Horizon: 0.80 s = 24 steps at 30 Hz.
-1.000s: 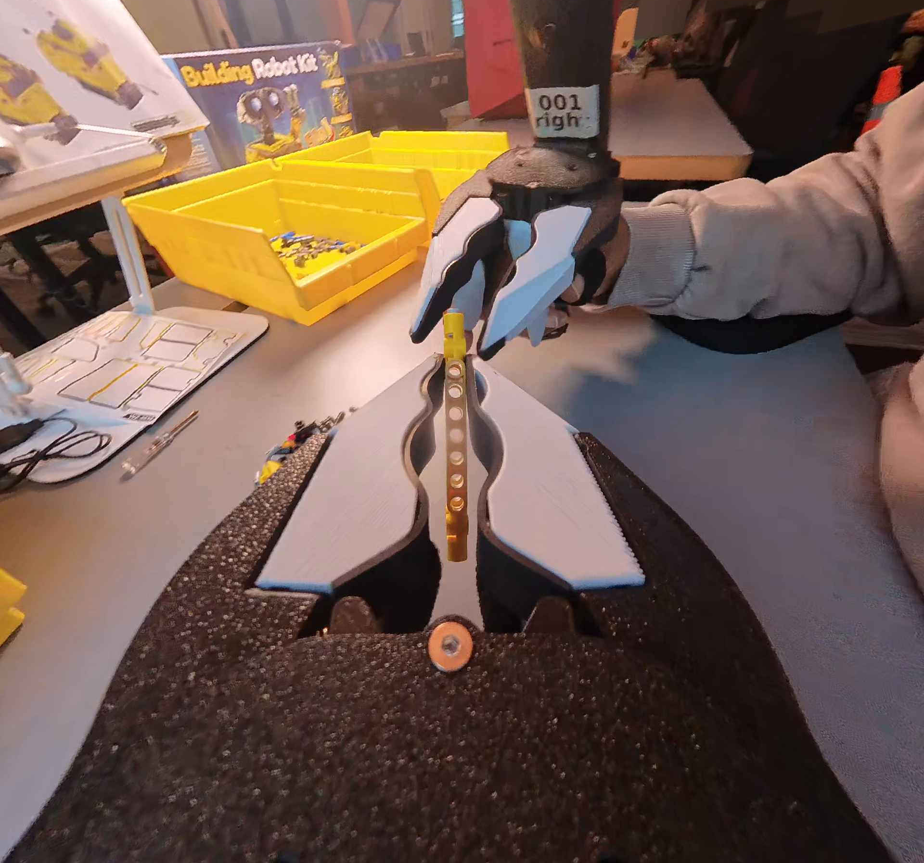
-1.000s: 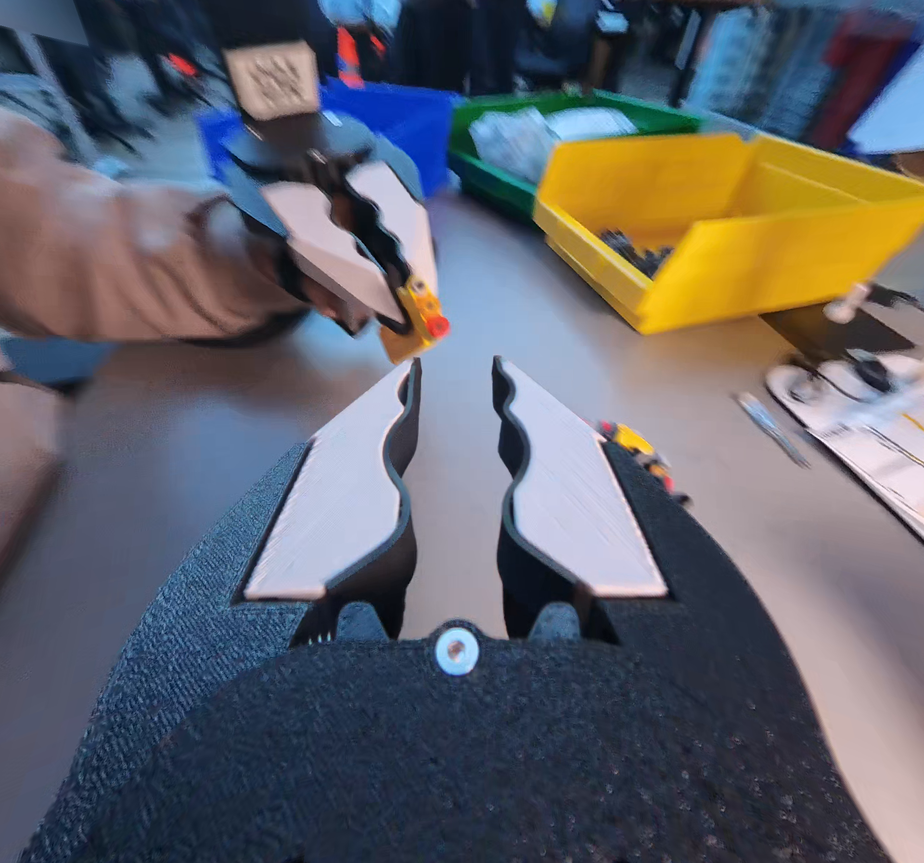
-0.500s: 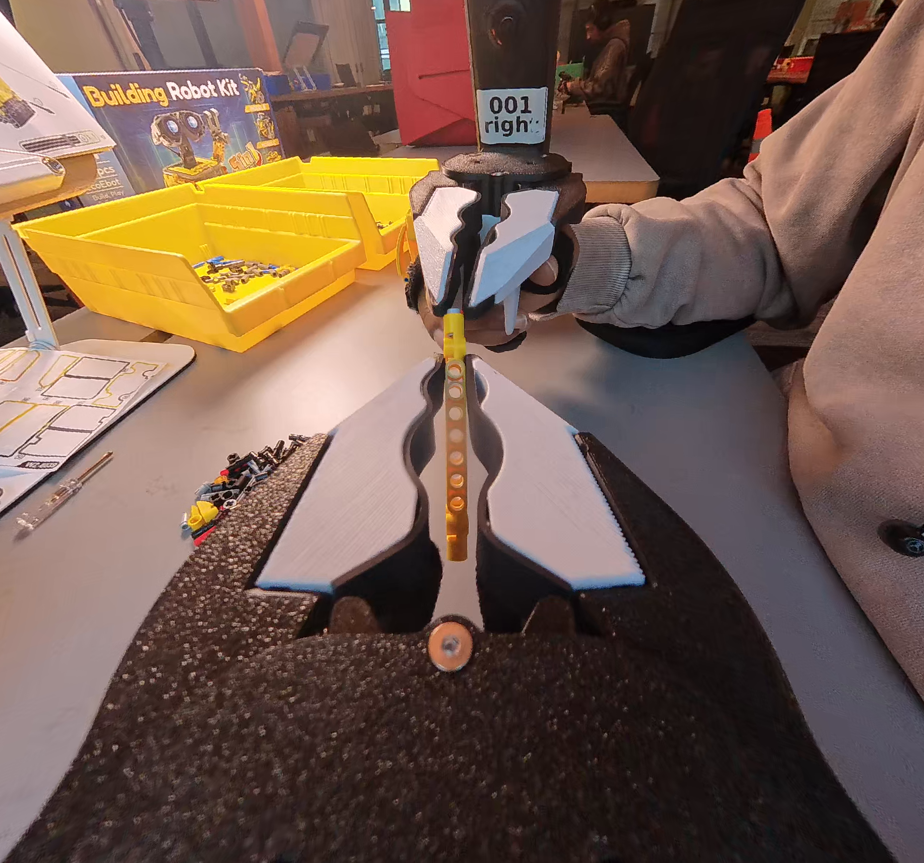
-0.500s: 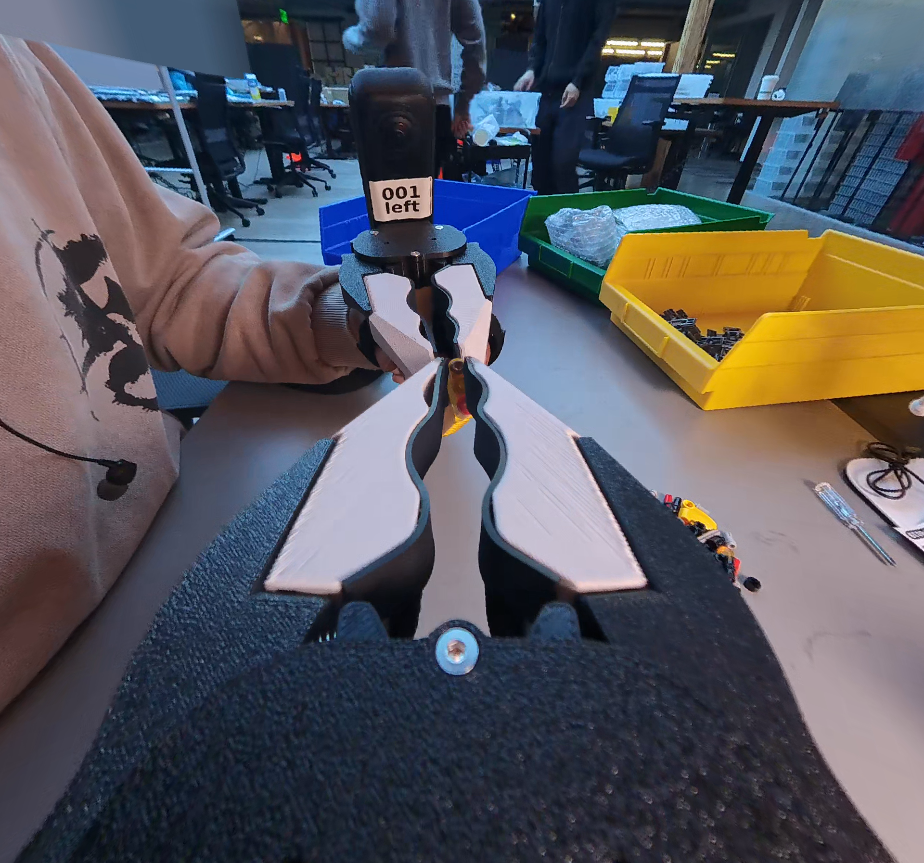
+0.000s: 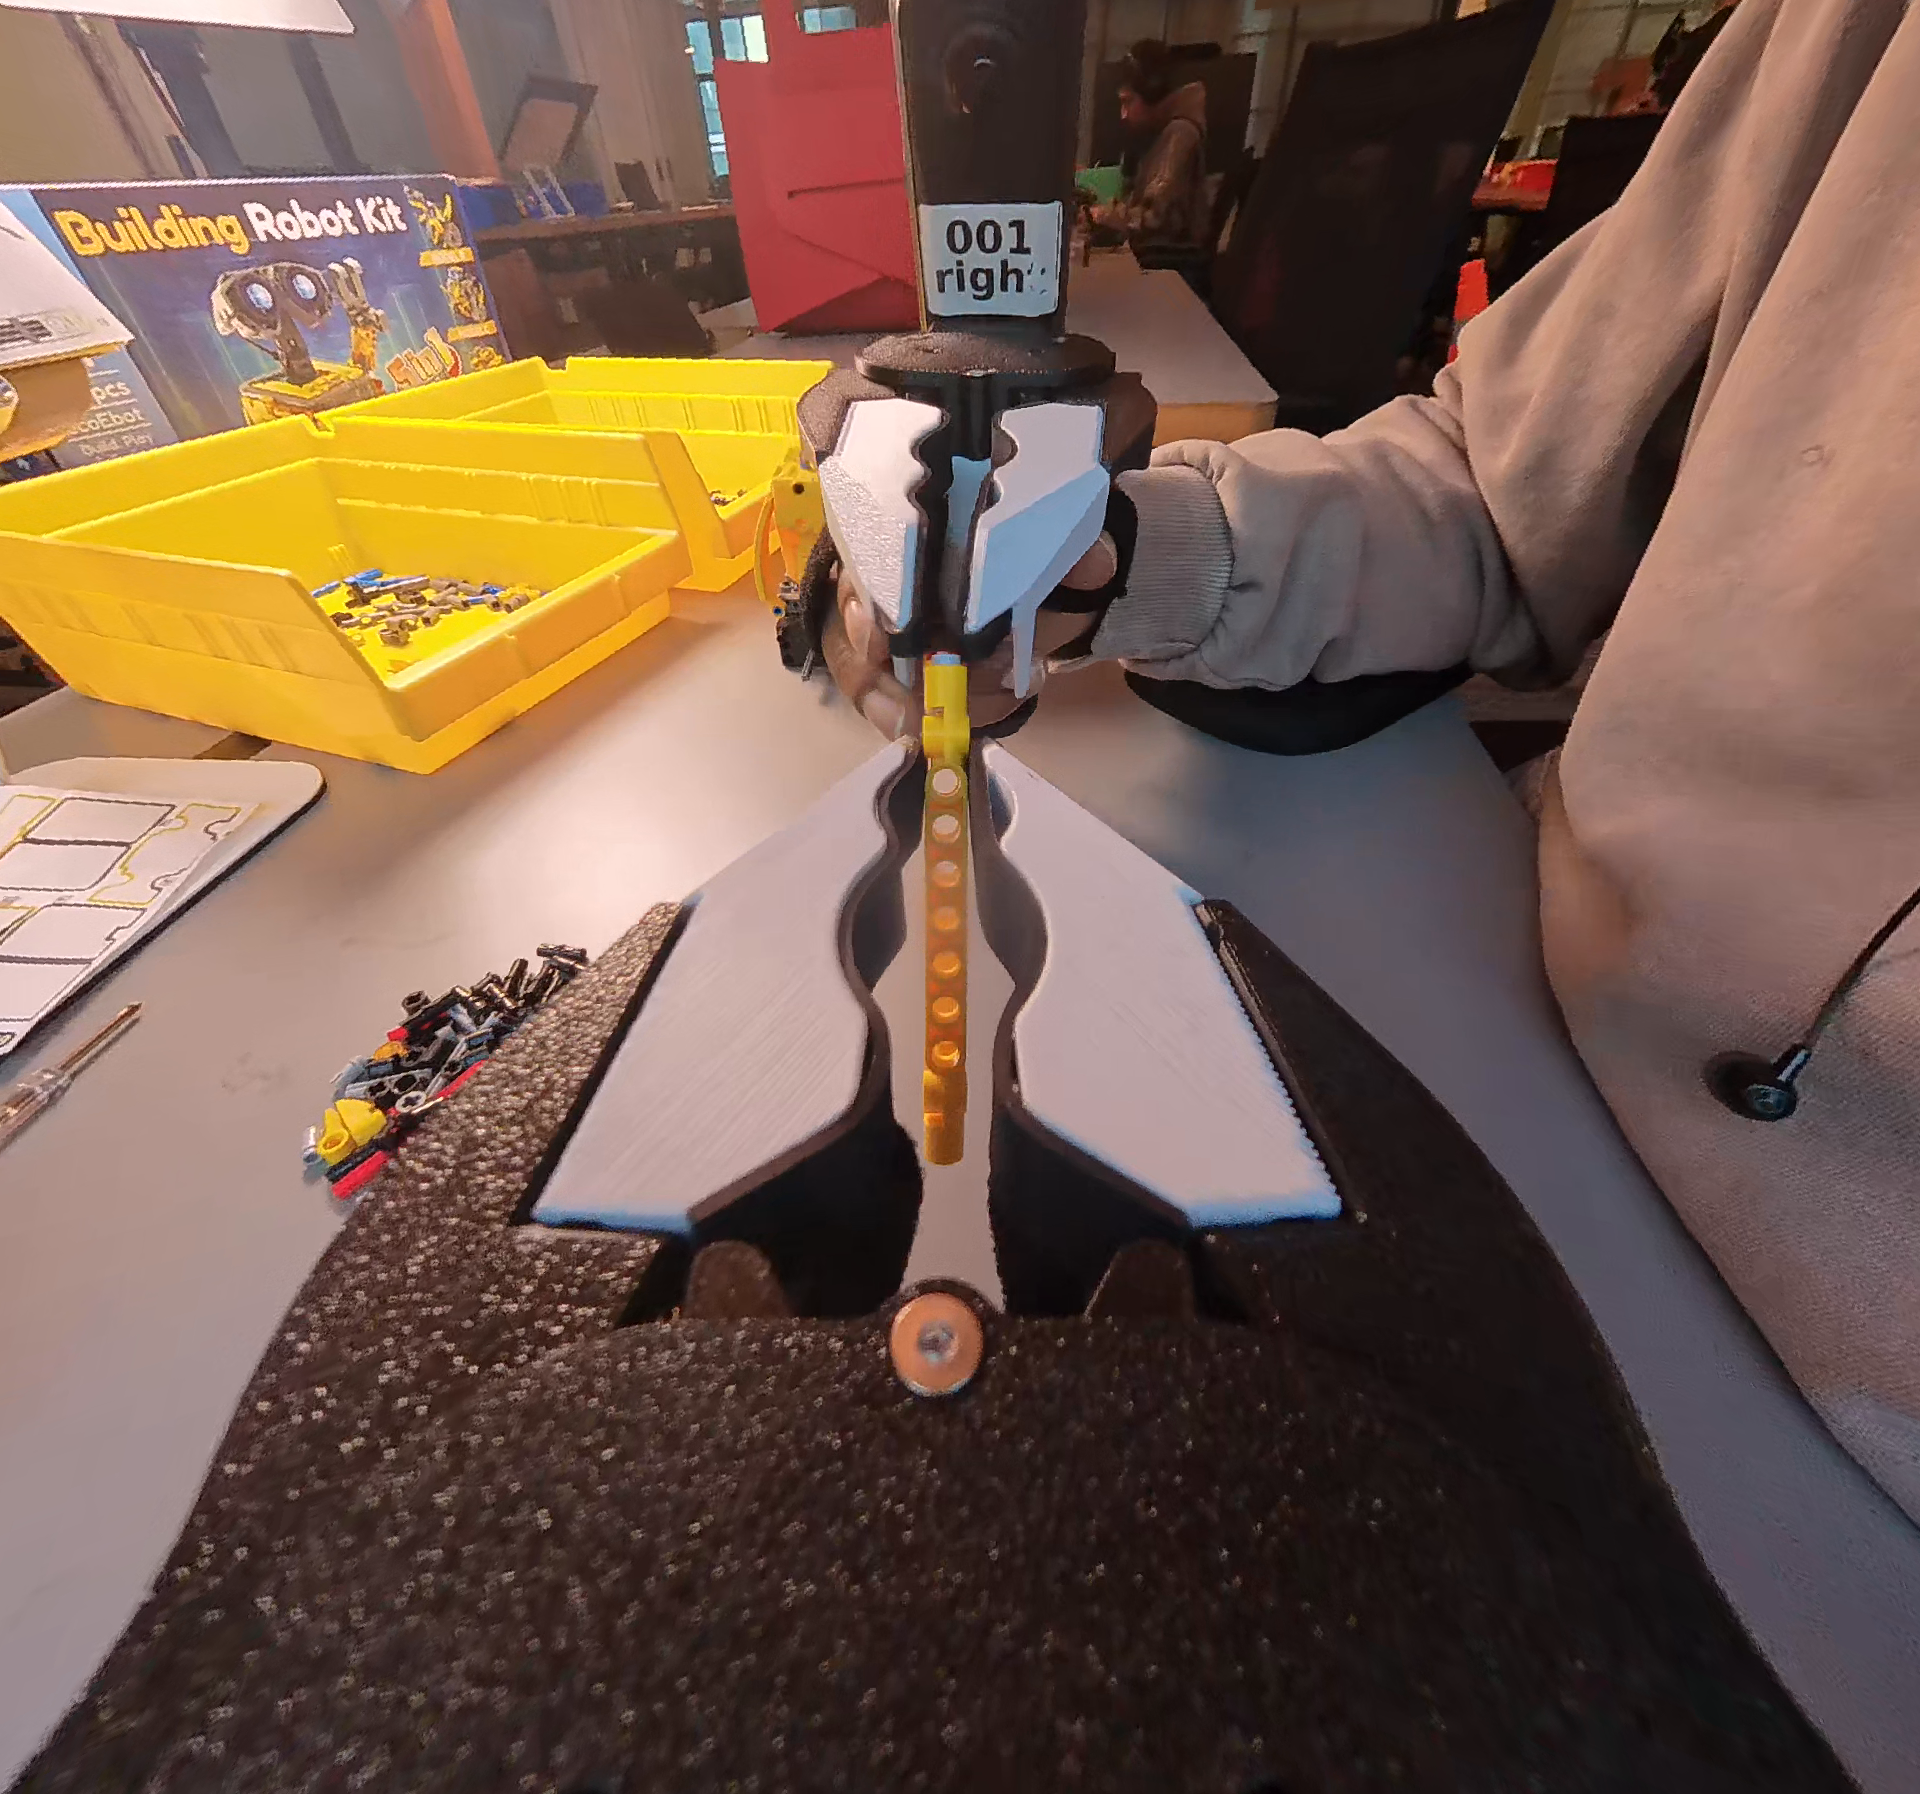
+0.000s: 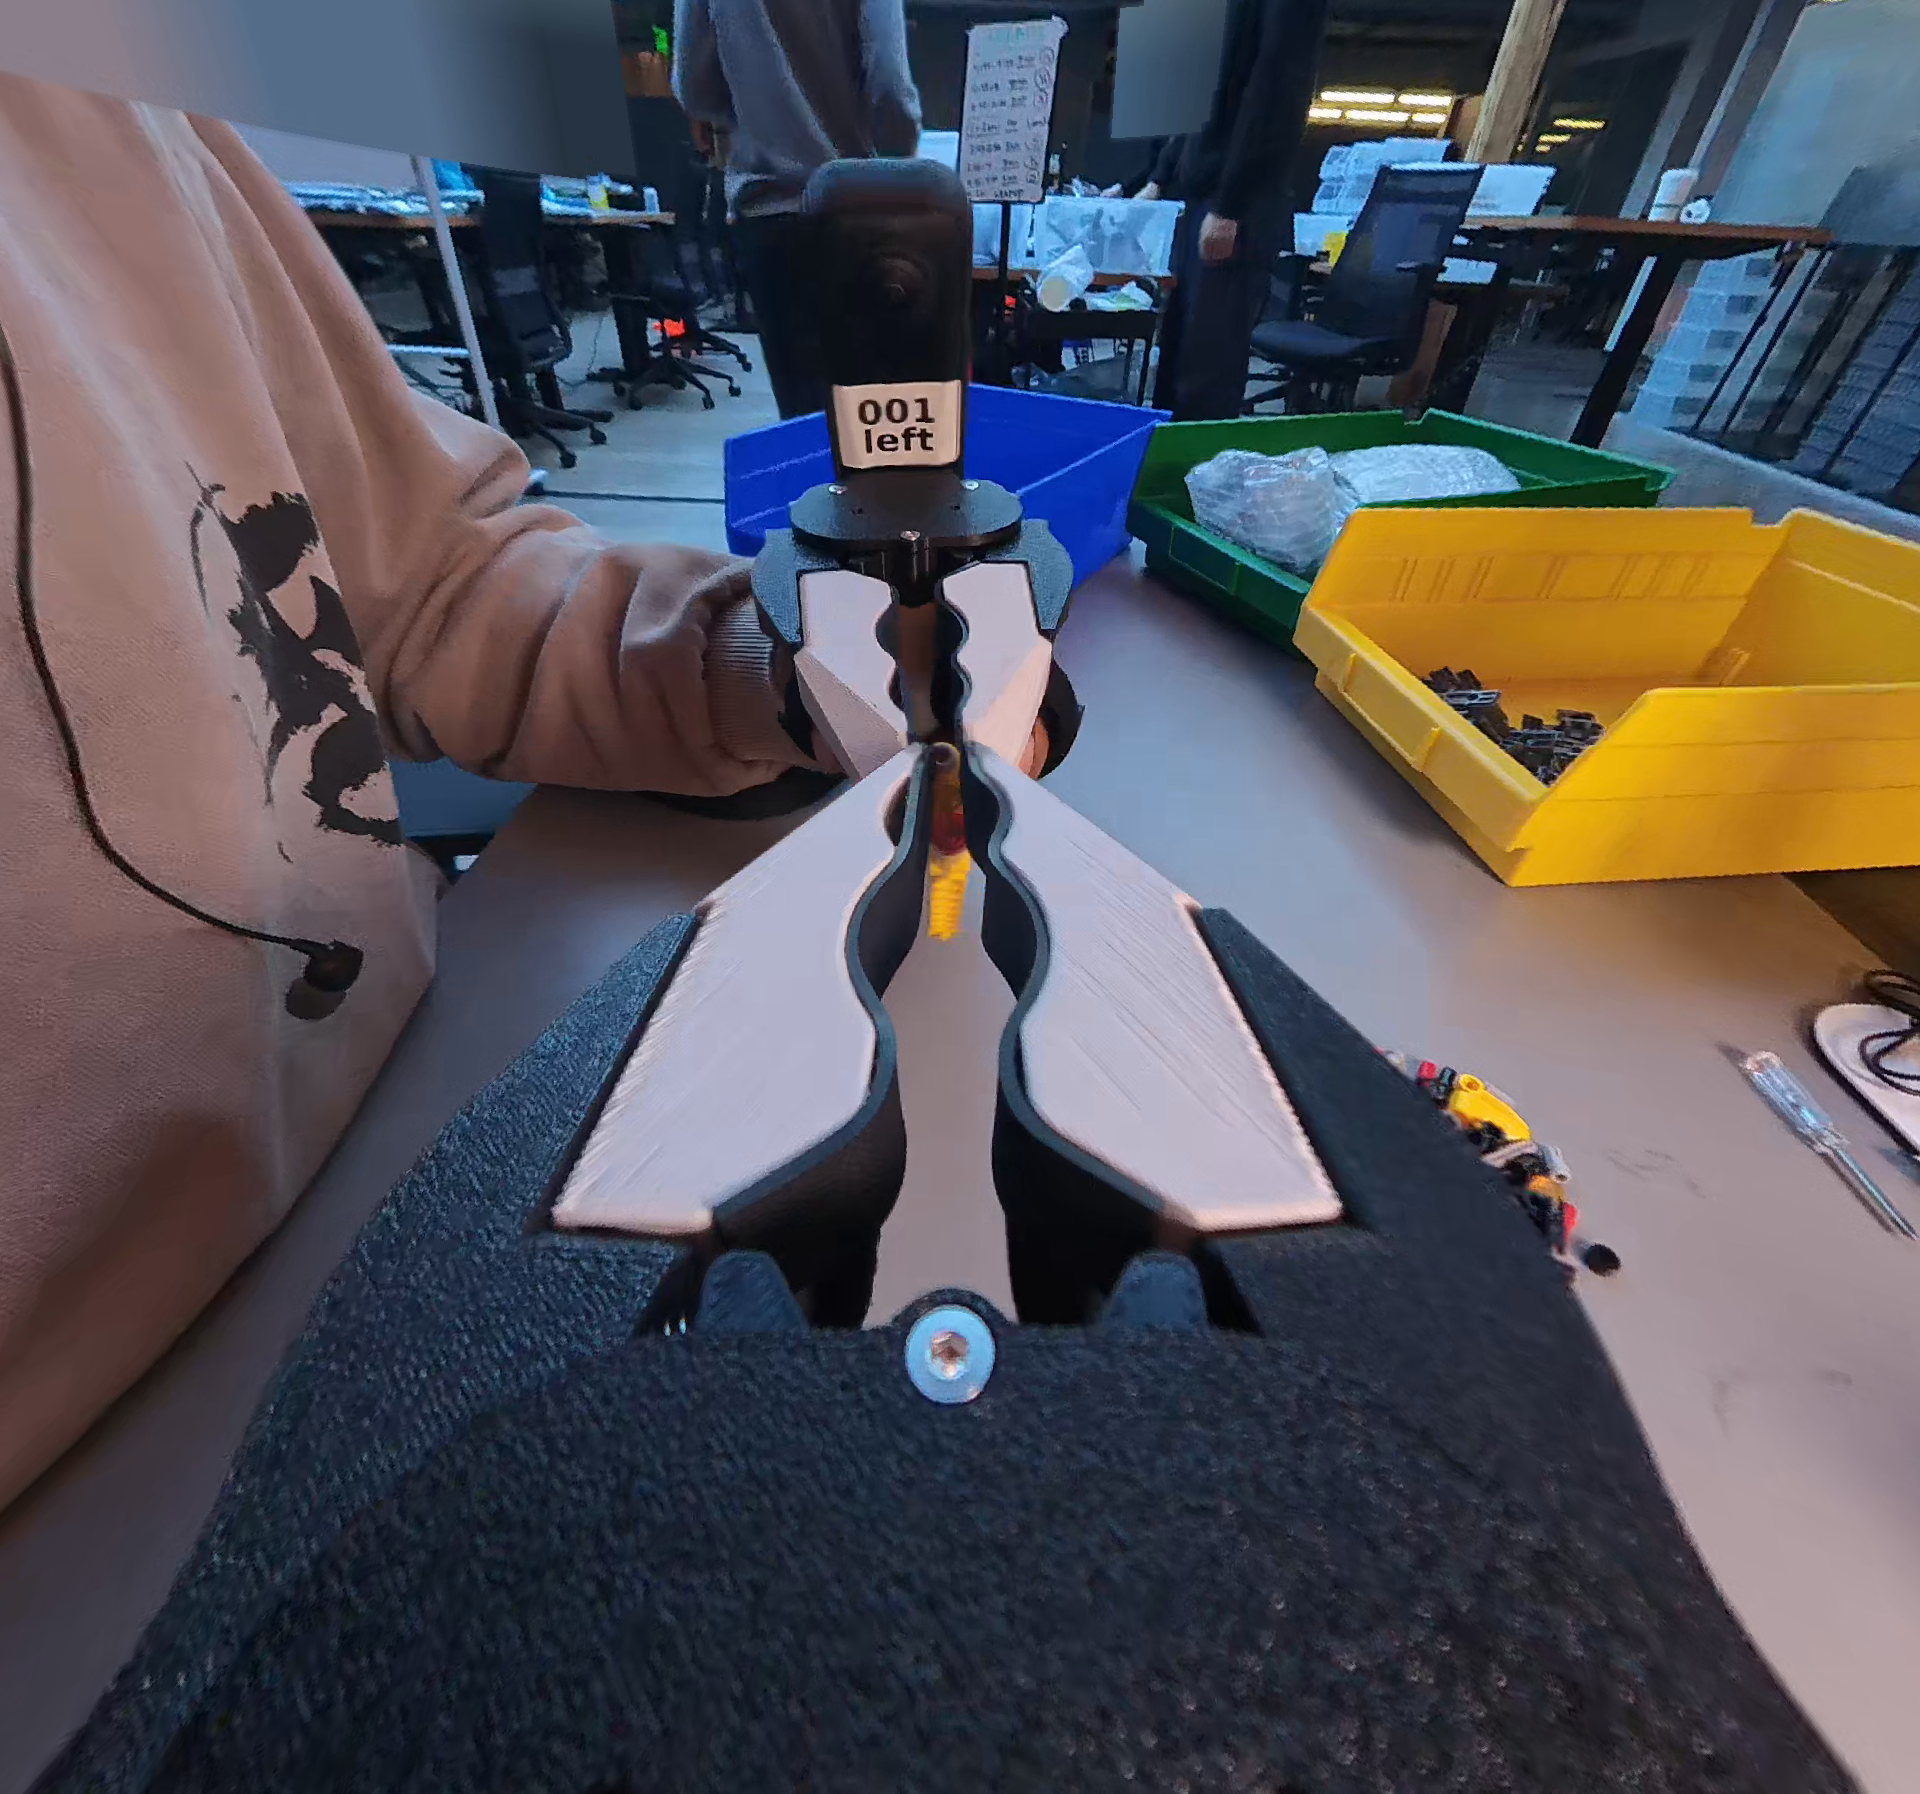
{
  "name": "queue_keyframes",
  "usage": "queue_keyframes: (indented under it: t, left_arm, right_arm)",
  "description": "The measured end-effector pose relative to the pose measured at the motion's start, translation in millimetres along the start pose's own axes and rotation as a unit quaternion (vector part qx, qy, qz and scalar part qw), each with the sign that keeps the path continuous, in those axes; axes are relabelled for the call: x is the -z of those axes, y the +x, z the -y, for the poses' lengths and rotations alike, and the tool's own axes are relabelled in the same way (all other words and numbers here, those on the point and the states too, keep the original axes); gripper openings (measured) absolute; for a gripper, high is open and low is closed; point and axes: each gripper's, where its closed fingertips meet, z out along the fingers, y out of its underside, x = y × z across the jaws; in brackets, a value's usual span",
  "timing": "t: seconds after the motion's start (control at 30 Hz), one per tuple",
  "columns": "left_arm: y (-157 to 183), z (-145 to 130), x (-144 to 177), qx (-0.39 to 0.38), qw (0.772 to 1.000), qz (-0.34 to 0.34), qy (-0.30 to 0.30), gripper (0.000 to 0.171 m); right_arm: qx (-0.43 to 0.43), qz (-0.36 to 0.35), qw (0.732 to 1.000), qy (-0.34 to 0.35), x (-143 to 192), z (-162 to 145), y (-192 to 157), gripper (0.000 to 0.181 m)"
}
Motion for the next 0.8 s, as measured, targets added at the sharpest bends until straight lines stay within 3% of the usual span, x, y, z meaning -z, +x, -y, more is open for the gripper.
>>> queue_keyframes:
  t: [0.8]
  left_arm:
    - [11.0,5.7,-2.3,0.022,0.999,-0.031,0.009,0.007]
  right_arm:
    - [-0.001,0.022,1.0,-0.004,-4.9,-4.1,-12.1,0.007]
